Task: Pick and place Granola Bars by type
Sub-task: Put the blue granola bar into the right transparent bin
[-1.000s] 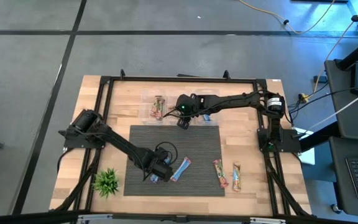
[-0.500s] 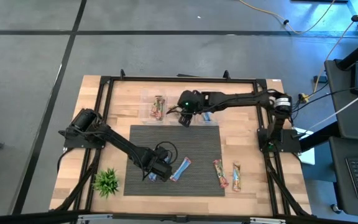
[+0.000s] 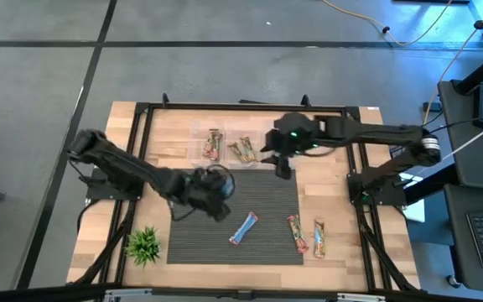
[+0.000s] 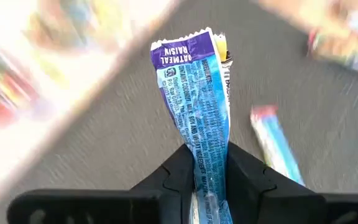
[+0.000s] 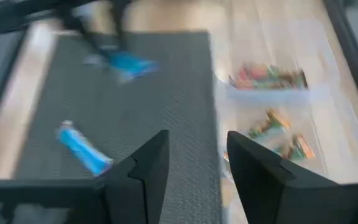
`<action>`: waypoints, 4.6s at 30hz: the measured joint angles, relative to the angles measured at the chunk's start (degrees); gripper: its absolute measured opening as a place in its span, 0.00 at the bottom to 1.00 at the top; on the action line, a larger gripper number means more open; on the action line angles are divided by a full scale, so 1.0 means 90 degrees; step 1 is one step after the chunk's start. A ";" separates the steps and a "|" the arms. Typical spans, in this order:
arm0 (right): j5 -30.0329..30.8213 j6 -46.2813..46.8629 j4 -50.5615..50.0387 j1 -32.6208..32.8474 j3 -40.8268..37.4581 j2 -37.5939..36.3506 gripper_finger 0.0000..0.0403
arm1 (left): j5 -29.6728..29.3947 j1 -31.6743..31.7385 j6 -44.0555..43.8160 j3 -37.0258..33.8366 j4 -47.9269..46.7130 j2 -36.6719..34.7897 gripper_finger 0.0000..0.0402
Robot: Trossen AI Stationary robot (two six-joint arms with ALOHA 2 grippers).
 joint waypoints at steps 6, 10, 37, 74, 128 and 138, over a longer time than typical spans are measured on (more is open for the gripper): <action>0.0005 0.0148 0.1440 0.0717 -0.1111 -0.1041 0.41 | -0.0674 0.0464 0.1913 0.0002 0.0663 -0.0969 0.16; 0.0026 0.0642 0.3479 0.1047 -0.2468 -0.1625 0.41 | 0.0067 0.0864 0.3432 0.0002 0.1872 -0.1229 0.16; 0.1598 0.1996 0.6414 0.1519 -0.3587 -0.1621 0.74 | 0.3824 0.2200 0.5448 0.0009 0.5281 -0.0731 0.16; 0.1894 0.1975 0.7725 0.1502 -0.3582 -0.0823 0.25 | 0.2656 0.2215 0.5664 0.0009 0.5377 -0.0735 0.28; 0.1186 0.4034 0.2129 -0.1534 -0.3579 0.0357 0.25 | 0.2340 0.1422 0.2568 0.0007 0.3108 0.0705 0.42; 0.1119 0.3261 0.2133 -0.1534 -0.3579 0.0357 0.25 | 0.2329 0.1375 0.2149 0.0007 0.3127 0.1485 0.42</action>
